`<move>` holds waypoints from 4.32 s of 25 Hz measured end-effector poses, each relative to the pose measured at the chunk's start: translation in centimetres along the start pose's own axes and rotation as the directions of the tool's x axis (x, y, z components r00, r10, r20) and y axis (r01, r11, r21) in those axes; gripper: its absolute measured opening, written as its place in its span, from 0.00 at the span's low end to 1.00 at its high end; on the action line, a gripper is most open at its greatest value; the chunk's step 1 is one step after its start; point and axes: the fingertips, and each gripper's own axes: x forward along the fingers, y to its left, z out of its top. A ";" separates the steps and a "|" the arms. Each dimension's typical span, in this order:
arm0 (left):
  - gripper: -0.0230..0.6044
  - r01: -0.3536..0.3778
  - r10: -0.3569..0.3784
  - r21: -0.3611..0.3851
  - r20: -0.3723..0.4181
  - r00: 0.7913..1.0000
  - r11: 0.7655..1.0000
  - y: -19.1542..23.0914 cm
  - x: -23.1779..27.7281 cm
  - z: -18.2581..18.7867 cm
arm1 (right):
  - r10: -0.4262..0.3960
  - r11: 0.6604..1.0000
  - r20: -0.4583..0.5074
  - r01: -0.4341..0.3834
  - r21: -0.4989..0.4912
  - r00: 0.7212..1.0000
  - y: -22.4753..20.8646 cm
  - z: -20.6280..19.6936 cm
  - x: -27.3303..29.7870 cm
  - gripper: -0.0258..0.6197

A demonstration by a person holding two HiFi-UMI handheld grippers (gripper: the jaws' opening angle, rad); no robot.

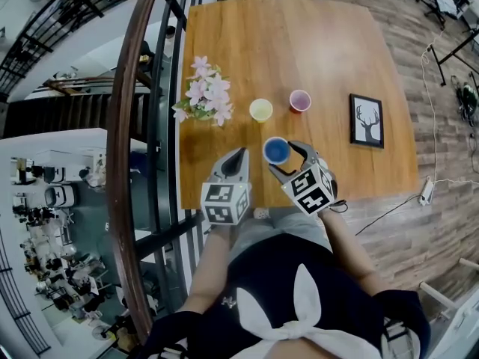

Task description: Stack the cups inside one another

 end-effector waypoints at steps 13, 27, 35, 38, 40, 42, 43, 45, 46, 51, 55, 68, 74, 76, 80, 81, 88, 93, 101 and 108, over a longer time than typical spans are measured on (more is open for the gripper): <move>0.06 0.012 -0.014 0.057 0.031 0.999 0.998 0.1 0.2 3.2 | -0.035 0.998 0.087 0.038 -0.042 0.996 -2.5 4.6 -2.3 0.52; 0.06 -0.022 0.018 0.067 0.057 0.998 0.998 0.9 0.8 4.7 | -0.050 0.997 0.154 0.058 -0.046 0.987 -4.7 6.3 -3.6 0.52; 0.06 -0.030 0.028 0.050 0.052 0.998 0.998 1.0 1.5 4.5 | -0.035 0.997 0.148 0.044 -0.059 0.988 -5.4 6.4 -3.0 0.52; 0.06 -0.035 0.033 0.045 0.048 0.998 0.998 1.3 1.8 4.4 | -0.036 0.996 0.141 0.047 -0.074 0.989 -6.0 6.7 -2.6 0.52; 0.06 -0.040 0.038 0.041 0.047 0.998 0.998 1.5 2.0 4.5 | -0.032 0.996 0.145 0.044 -0.077 0.989 -6.4 7.0 -2.3 0.52; 0.06 -0.042 0.041 0.037 0.046 0.998 0.998 1.6 2.2 4.7 | -0.028 0.996 0.152 0.040 -0.079 0.988 -6.8 7.6 -2.0 0.52; 0.06 -0.044 0.042 0.035 0.043 0.998 0.998 1.6 2.3 4.8 | -0.025 0.996 0.156 0.038 -0.077 0.987 -6.9 7.9 -2.0 0.52; 0.06 -0.046 0.045 0.031 0.032 0.998 0.998 1.7 2.3 4.9 | -0.018 0.997 0.161 0.030 -0.071 0.987 -7.2 8.4 -1.8 0.52; 0.06 -0.046 0.045 0.029 0.026 0.999 0.999 1.7 2.4 4.8 | -0.014 0.997 0.165 0.025 -0.068 0.986 -7.3 8.6 -1.6 0.52; 0.06 -0.052 0.052 0.023 0.016 0.999 0.998 2.6 3.5 4.4 | 0.001 0.997 0.179 0.012 -0.073 0.984 -8.2 9.5 -0.3 0.52; 0.06 -0.056 0.056 0.016 0.003 0.998 0.998 3.0 4.3 4.4 | 0.013 0.998 0.188 -0.001 -0.069 0.982 -8.9 10.2 0.5 0.52; 0.06 -0.060 0.059 -0.010 -0.034 0.998 0.998 4.0 5.7 3.9 | 0.032 0.997 0.184 -0.018 -0.078 0.982 -10.2 11.4 2.4 0.52; 0.06 -0.057 0.055 -0.027 -0.044 0.997 0.998 4.0 6.4 3.5 | 0.043 0.997 0.178 -0.031 -0.072 0.983 -10.6 11.4 3.3 0.52; 0.06 -0.053 0.052 -0.031 -0.049 0.997 0.998 3.9 6.7 3.3 | 0.045 0.997 0.176 -0.033 -0.068 0.983 -10.9 11.3 3.5 0.52; 0.06 -0.048 0.046 -0.037 -0.062 0.997 0.998 3.8 7.1 2.5 | 0.050 0.997 0.163 -0.039 -0.067 0.985 -11.1 10.9 4.2 0.52; 0.06 -0.049 0.046 -0.039 -0.065 0.997 0.998 3.8 7.2 2.4 | 0.051 0.997 0.161 -0.041 -0.069 0.986 -11.2 10.9 4.3 0.52; 0.06 -0.059 0.054 -0.061 -0.081 0.995 0.996 4.2 7.3 1.7 | 0.071 0.997 0.142 -0.066 -0.041 0.987 -11.0 10.0 5.7 0.52; 0.06 -0.067 0.060 -0.070 -0.098 0.993 0.995 4.6 7.6 0.9 | 0.085 0.996 0.113 -0.080 -0.043 0.990 -11.0 9.3 6.8 0.52; 0.06 -0.071 0.062 -0.083 -0.112 0.992 0.994 5.1 8.1 0.5 | 0.105 0.994 0.093 -0.102 -0.041 0.990 -10.7 8.5 8.4 0.52; 0.06 -0.071 0.060 -0.093 -0.120 0.991 0.993 5.4 8.6 0.2 | 0.114 0.992 0.051 -0.111 -0.058 0.992 -10.5 7.3 9.8 0.52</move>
